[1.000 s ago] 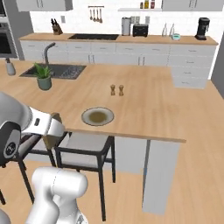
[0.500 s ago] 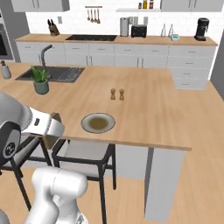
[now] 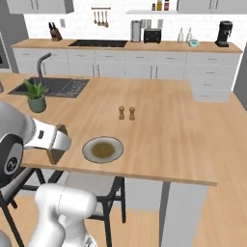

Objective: Start the toaster. Once the lever pops up, take the bread to the plate on the dining counter.

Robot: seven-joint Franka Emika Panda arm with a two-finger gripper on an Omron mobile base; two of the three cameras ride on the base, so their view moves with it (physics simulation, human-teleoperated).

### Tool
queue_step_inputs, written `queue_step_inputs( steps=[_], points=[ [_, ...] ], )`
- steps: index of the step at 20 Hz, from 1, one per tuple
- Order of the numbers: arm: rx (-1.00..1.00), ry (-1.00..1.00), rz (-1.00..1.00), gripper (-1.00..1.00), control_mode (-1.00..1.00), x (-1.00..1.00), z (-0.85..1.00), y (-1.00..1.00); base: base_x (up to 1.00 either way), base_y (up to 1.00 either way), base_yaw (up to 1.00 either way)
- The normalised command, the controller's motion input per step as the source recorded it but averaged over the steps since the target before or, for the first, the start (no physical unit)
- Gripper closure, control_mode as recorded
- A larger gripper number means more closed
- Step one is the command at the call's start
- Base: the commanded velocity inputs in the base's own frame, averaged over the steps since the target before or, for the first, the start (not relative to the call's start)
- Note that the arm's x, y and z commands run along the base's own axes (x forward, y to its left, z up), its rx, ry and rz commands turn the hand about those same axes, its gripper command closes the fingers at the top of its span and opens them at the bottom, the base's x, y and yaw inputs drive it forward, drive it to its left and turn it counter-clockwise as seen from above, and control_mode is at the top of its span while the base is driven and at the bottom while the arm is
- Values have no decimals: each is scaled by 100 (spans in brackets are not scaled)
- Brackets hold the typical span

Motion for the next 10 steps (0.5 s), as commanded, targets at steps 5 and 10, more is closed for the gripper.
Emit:
queue_step_inputs(
  steps=[5,10],
  points=[
    [0,0,0,100,-100,25,0,1,28,3,0],
    [0,1,3,100,-100,70,-22,0,0,0,0]
  ],
)
